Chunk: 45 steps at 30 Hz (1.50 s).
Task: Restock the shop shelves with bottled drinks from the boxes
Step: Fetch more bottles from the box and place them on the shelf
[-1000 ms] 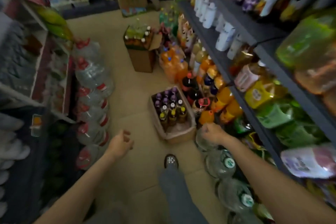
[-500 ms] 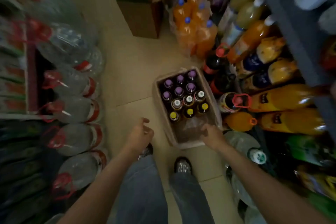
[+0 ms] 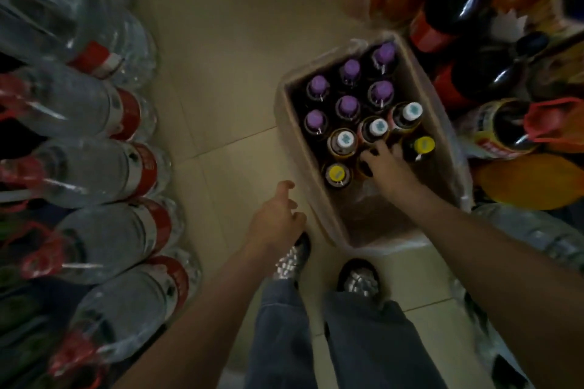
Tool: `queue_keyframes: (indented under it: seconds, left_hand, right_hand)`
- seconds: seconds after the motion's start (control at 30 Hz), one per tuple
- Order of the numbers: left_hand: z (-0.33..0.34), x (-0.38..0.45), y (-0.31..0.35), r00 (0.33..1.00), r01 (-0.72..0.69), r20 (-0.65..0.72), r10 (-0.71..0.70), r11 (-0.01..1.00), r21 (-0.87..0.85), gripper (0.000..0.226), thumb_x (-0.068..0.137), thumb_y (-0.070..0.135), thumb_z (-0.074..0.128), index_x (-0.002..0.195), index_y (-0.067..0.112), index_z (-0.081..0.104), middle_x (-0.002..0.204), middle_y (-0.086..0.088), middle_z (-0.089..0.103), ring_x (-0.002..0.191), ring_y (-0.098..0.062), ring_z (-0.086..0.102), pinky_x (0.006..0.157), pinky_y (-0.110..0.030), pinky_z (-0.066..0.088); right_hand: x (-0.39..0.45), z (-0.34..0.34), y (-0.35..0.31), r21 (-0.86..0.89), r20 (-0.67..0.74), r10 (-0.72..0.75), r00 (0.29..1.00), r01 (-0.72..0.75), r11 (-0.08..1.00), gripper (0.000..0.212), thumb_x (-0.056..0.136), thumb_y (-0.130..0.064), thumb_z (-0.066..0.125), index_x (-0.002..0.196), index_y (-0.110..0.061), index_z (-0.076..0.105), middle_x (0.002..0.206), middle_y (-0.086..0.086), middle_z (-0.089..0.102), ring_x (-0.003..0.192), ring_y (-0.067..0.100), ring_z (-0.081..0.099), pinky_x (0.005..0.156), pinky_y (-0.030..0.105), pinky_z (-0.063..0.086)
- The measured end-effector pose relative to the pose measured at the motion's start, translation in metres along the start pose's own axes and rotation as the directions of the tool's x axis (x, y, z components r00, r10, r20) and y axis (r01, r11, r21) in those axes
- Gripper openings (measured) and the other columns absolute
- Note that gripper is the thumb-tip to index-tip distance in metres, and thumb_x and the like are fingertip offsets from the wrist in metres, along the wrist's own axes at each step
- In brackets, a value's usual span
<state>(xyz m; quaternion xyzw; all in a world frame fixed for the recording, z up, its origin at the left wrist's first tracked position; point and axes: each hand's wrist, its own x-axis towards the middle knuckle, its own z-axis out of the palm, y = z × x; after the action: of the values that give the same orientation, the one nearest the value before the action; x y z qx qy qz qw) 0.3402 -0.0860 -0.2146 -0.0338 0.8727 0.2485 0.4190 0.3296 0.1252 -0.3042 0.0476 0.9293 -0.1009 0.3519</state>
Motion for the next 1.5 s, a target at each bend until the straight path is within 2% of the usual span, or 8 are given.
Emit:
queue_keyframes:
  seconds: [0.37,0.47,0.63,0.77,0.87,1.07,1.23,1.5]
  left_hand:
    - [-0.002,0.012,0.062,0.912,-0.235,0.321,0.256,0.966,-0.104,0.088,0.067,0.025,0.078,0.139,0.015,0.028,0.125,0.009,0.044,0.120,-0.013,0.044,0.096,-0.017,0.035]
    - [0.008,0.014,0.102,0.865,-0.307,0.369,0.340,0.940,-0.148,0.095,0.062,0.015,0.085,0.139,0.018,0.030,0.120,0.013,0.047,0.118,-0.003,0.043,0.087,-0.001,0.031]
    - [0.009,0.026,0.109,0.950,-0.222,0.191,0.248,0.964,-0.146,0.074,0.050,0.031,0.084,0.115,0.029,0.049,0.102,0.010,0.065,0.101,-0.012,0.061,0.088,-0.028,0.046]
    - [-0.003,0.039,0.082,0.985,-0.097,0.136,0.110,0.990,-0.103,0.063,0.058,0.026,0.085,0.112,0.024,0.054,0.098,0.009,0.064,0.095,-0.012,0.061,0.080,-0.025,0.045]
    - [-0.006,0.047,0.058,0.990,-0.049,0.125,0.061,0.994,-0.099,0.066,0.049,0.036,0.086,0.108,0.028,0.058,0.100,0.006,0.068,0.094,-0.015,0.064,0.087,-0.034,0.051]
    - [0.000,0.055,0.030,0.993,-0.008,0.117,0.020,0.994,-0.108,0.063,0.049,0.036,0.085,0.106,0.028,0.059,0.099,0.005,0.069,0.093,-0.015,0.065,0.089,-0.040,0.052]
    - [0.000,0.021,0.045,0.994,0.030,0.109,-0.019,0.994,-0.101,0.077,0.040,0.049,0.081,0.110,0.027,0.057,0.099,0.003,0.068,0.090,-0.017,0.065,0.087,-0.040,0.053]
    - [-0.057,-0.091,0.168,0.985,-0.124,0.099,0.140,0.981,-0.152,0.060,0.049,0.044,0.082,0.102,0.027,0.061,0.095,0.007,0.066,0.090,-0.013,0.061,0.085,-0.029,0.048]
  right_hand:
    - [-0.085,-0.084,0.032,0.383,-0.238,-0.060,0.969,0.150,0.912,0.024,0.078,-0.026,0.070,0.089,-0.006,0.061,0.080,0.004,0.057,0.083,0.015,0.059,0.060,0.021,0.034]
    - [-0.109,-0.135,0.037,0.515,-0.326,-0.141,0.935,0.300,0.803,0.018,0.073,-0.022,0.075,0.070,-0.019,0.057,0.057,-0.015,0.049,0.061,-0.008,0.052,0.054,0.010,0.035]
    - [-0.084,-0.120,0.059,0.892,-0.266,0.154,0.952,0.183,0.413,0.017,0.091,-0.027,0.058,0.089,-0.012,0.066,0.068,0.003,0.061,0.060,0.013,0.060,0.053,0.028,0.049]
    - [-0.038,-0.054,0.084,0.583,-0.204,0.252,0.946,-0.089,0.808,0.047,0.092,-0.019,0.055,0.136,-0.013,0.043,0.131,0.017,0.050,0.121,0.034,0.046,0.097,0.040,0.039]
    - [-0.012,-0.015,0.078,0.425,-0.071,0.264,0.962,-0.211,0.880,0.061,0.089,-0.011,0.056,0.143,-0.013,0.030,0.148,0.015,0.025,0.134,0.035,0.029,0.107,0.040,0.032]
    - [0.006,0.007,0.044,0.278,-0.202,0.307,0.930,-0.246,0.929,0.050,0.088,-0.002,0.051,0.135,-0.006,0.033,0.132,0.021,0.035,0.105,0.045,0.054,0.086,0.047,0.045]
    - [-0.057,-0.004,0.038,0.305,-0.199,0.320,0.926,-0.252,0.919,0.042,0.091,-0.031,0.055,0.121,-0.005,0.042,0.121,0.016,0.052,0.107,0.035,0.056,0.080,0.038,0.045]
    - [-0.230,-0.179,0.038,0.474,-0.454,0.310,0.835,-0.069,0.878,0.037,0.084,-0.035,0.062,0.103,-0.005,0.052,0.091,0.008,0.051,0.106,0.029,0.045,0.081,0.038,0.035]
